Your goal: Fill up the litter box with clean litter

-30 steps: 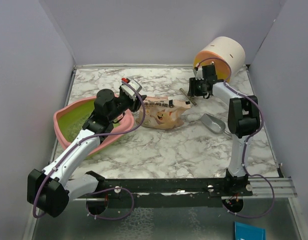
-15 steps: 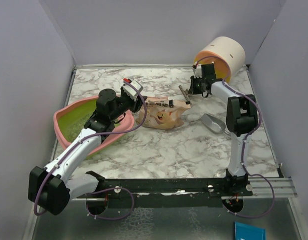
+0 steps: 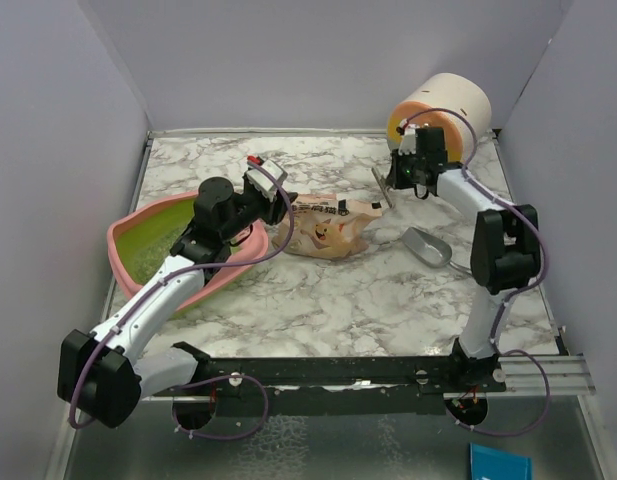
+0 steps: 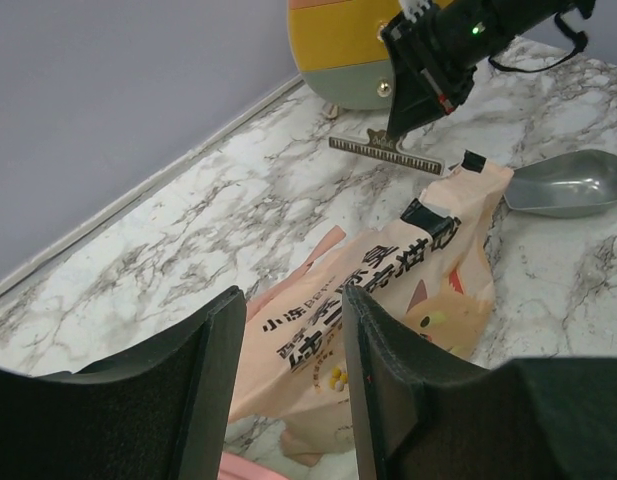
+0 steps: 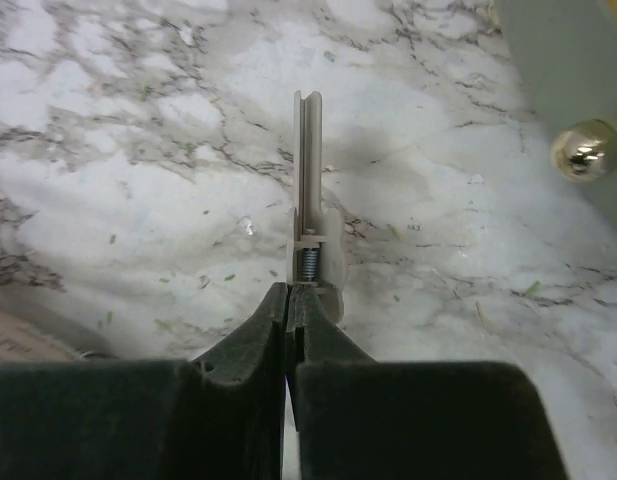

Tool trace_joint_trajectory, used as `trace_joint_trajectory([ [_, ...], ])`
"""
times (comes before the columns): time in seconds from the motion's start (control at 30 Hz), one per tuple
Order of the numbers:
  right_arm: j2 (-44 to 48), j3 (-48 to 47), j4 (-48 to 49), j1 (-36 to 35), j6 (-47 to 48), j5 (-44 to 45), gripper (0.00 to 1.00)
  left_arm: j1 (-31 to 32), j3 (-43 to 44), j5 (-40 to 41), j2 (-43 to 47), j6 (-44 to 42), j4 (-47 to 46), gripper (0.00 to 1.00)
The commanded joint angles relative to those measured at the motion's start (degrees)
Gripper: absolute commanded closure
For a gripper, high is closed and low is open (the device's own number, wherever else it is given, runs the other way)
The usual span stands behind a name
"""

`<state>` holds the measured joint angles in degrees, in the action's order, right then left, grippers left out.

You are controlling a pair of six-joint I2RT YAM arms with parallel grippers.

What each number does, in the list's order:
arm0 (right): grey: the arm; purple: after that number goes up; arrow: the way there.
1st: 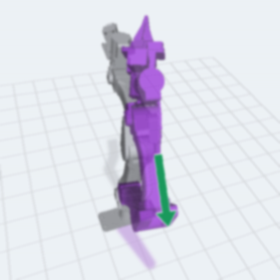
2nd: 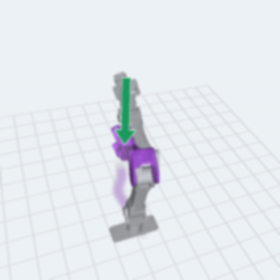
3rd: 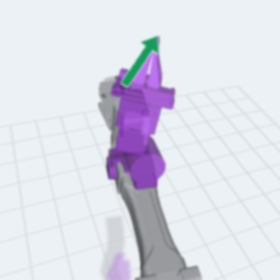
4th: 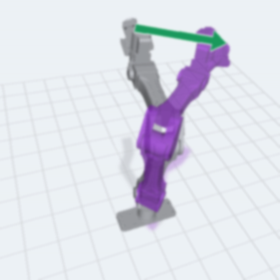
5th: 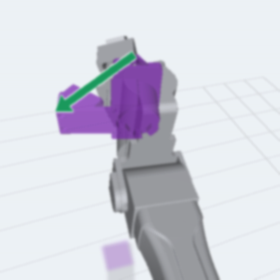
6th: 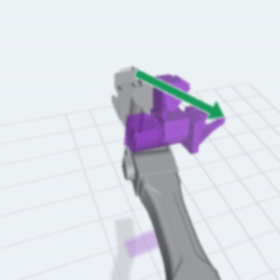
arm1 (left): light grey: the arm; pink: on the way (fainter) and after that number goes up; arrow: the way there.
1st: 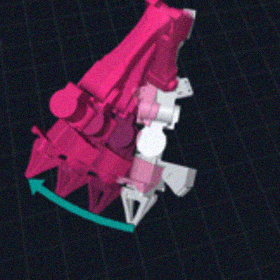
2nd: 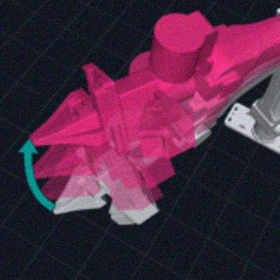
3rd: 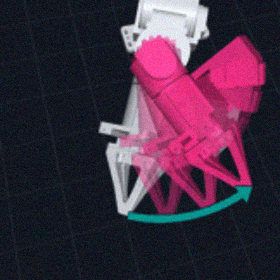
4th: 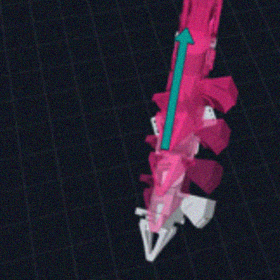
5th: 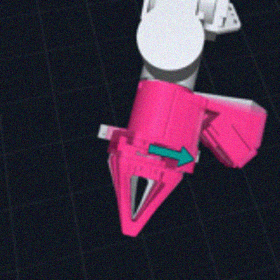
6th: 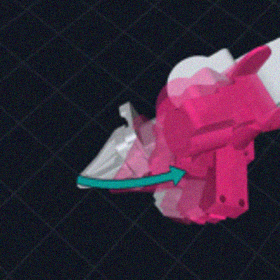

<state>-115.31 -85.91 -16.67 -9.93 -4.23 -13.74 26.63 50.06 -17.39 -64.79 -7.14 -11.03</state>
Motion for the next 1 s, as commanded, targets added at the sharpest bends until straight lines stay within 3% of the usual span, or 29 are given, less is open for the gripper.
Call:
trace_joint_trajectory([
  [0.0,13.93,4.31,2.65,0.2,0.1,-1.11,0.99,0.02,-0.76,-3.7,-0.59,4.39,-3.9,0.51],
  [0.1,21.83,8.07,2.64,0.18,0.09,-2.07,0.99,-0.33,-0.48,-7.79,-1.14,9.05,-7.19,0.28],
  [0.23,32.86,12.9,2.02,0.18,0.52,-6.5,0.99,-2.14,7.18,-19.29,-6.36,11.36,-2.4,0.27],
  [0.37,42.53,19.01,2.7,0.18,1.06,-16.47,0.99,-4.72,19.62,-31.86,-12.83,8.85,5.92,0.21],
  [0.43,46.6,21.62,2.52,0.18,0.96,-21.28,0.99,-6.6,24.55,-38.34,-15.49,8.51,7.36,0.2],
  [0.6,55.44,27.35,0.95,0.18,0.64,-28.91,0.99,-11.8,32.53,-51.14,-23.23,18.46,0.72,0.2],
  [0.77,57.48,28.67,0.07,0.18,1.42,-35.78,0.99,-11.42,35.56,-64.53,-31.72,29.74,-7.91,0.23],
  [0.97,57.32,28.53,1.25,0.1,1.73,-42.73,0.99,-7.97,32.3,-67.11,-33.98,30.02,-8.24,0.29],
])
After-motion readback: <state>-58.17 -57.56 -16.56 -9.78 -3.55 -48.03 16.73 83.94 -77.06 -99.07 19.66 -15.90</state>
